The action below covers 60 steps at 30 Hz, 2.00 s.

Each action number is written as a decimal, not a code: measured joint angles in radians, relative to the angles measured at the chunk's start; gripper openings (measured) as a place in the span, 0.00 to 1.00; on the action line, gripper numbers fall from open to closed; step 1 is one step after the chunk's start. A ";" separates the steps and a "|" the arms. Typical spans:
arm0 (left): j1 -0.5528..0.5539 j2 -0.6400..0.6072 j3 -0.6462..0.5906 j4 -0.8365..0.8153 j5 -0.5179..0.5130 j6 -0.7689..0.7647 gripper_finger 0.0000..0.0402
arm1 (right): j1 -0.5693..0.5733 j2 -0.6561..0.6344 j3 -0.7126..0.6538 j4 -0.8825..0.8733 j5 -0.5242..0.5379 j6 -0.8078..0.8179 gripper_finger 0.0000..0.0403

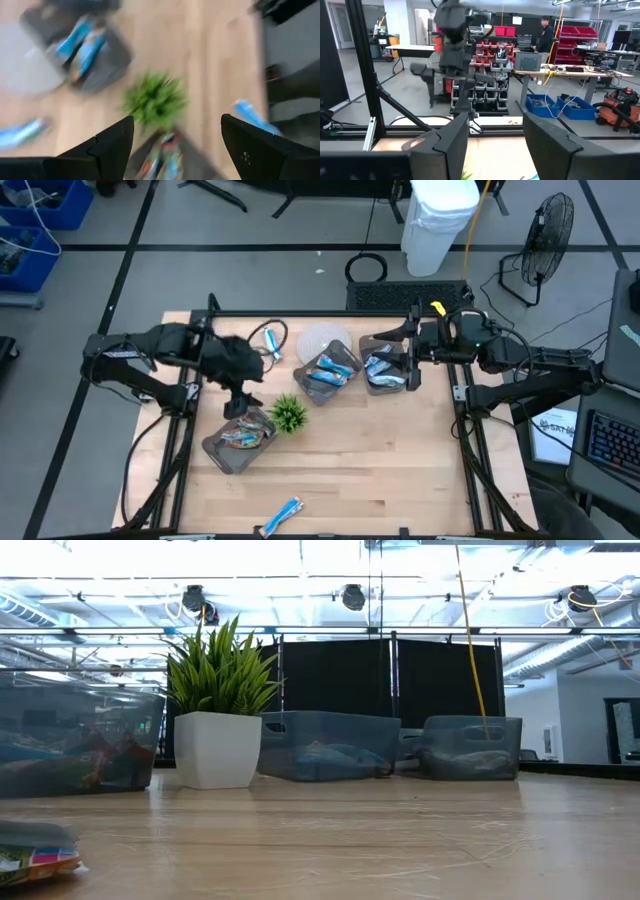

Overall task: Pick and place Granola Bars by type
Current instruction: Put the yellow granola bar into the top left black bin

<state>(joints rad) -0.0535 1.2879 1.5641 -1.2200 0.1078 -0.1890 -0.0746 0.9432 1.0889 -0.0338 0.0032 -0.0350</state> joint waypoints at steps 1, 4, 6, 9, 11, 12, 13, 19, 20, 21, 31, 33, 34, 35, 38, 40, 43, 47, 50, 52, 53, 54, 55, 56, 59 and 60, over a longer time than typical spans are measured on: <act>-0.014 0.001 0.000 -0.033 -0.047 -0.021 0.74 | 0.000 0.000 0.000 0.000 0.000 0.004 0.45; -0.045 -0.001 0.000 -0.113 -0.183 -0.041 0.74 | 0.000 0.000 0.000 0.001 0.000 0.020 0.45; -0.059 0.000 0.000 -0.147 -0.243 -0.041 0.74 | 0.000 0.000 0.000 0.005 0.000 0.020 0.45; -0.067 0.000 0.000 -0.176 -0.273 -0.042 0.74 | 0.000 0.000 0.000 0.008 -0.002 0.016 0.45; -0.066 0.002 0.000 -0.174 -0.260 -0.042 0.74 | 0.000 0.000 0.000 0.005 -0.003 0.024 0.45; -0.066 0.002 0.000 -0.173 -0.254 -0.042 0.74 | 0.000 0.000 0.000 -0.002 -0.003 0.035 0.45; -0.066 0.002 0.000 -0.173 -0.246 -0.042 0.74 | 0.000 -0.002 0.000 -0.010 -0.003 0.049 0.45; -0.066 0.002 0.000 -0.174 -0.239 -0.052 0.74 | -0.023 -0.062 -0.074 -0.022 -0.004 0.049 0.45; -0.066 0.002 0.000 -0.174 -0.239 -0.052 0.74 | -0.027 -0.081 -0.104 -0.020 -0.002 0.057 0.45; -0.066 0.002 0.000 -0.174 -0.239 -0.052 0.74 | -0.031 -0.105 -0.140 -0.013 -0.002 0.068 0.45; -0.066 0.002 0.000 -0.168 -0.239 -0.058 0.74 | -0.057 -0.354 -0.531 0.167 -0.001 0.101 0.45; -0.066 0.002 0.000 -0.167 -0.239 -0.058 0.74 | -0.057 -0.385 -0.601 0.242 -0.004 0.131 0.45; -0.066 0.002 0.000 -0.167 -0.239 -0.058 0.74 | -0.057 -0.397 -0.634 0.286 -0.004 0.153 0.45; -0.066 0.002 0.000 -0.165 -0.239 -0.058 0.74 | -0.056 -0.405 -0.667 0.334 -0.005 0.173 0.45; -0.066 0.002 0.000 -0.153 -0.239 -0.056 0.74 | -0.056 -0.428 -0.772 0.453 -0.005 0.240 0.45; -0.066 0.002 0.000 -0.141 -0.240 -0.055 0.74 | -0.056 -0.440 -0.842 0.542 -0.006 0.266 0.45; -0.066 0.002 0.000 -0.132 -0.240 -0.055 0.74 | -0.057 -0.461 -0.932 0.665 -0.047 0.282 0.45; -0.066 0.002 0.000 -0.132 -0.239 -0.052 0.74 | -0.057 -0.496 -0.981 0.693 -0.162 0.285 0.45; -0.066 0.002 0.000 -0.132 -0.239 -0.051 0.74 | -0.057 -0.516 -0.992 0.669 -0.183 0.290 0.45; -0.066 0.002 0.000 -0.133 -0.239 -0.049 0.74 | -0.057 -0.531 -0.998 0.642 -0.115 0.310 0.45; -0.066 0.002 0.000 -0.133 -0.239 -0.049 0.74 | -0.055 -0.538 -1.002 0.627 -0.070 0.319 0.45; -0.066 0.002 0.000 -0.133 -0.239 -0.049 0.74 | -0.054 -0.545 -1.010 0.625 -0.033 0.320 0.45; -0.066 0.002 0.000 -0.134 -0.239 -0.049 0.74 | -0.051 -0.552 -1.016 0.622 0.002 0.315 0.45; -0.066 0.002 0.000 -0.136 -0.238 -0.050 0.74 | -0.046 -0.559 -1.020 0.633 0.026 0.305 0.45; -0.066 0.002 0.000 -0.137 -0.238 -0.052 0.74 | -0.023 -0.588 -1.025 0.638 0.091 0.291 0.45; -0.066 0.002 0.000 -0.137 -0.237 -0.053 0.74 | -0.009 -0.595 -1.025 0.636 0.112 0.288 0.45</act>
<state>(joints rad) -0.1192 1.2903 1.5642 -1.3575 -0.1295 -0.2420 -0.0838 0.3486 0.0643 0.6025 0.1152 0.2528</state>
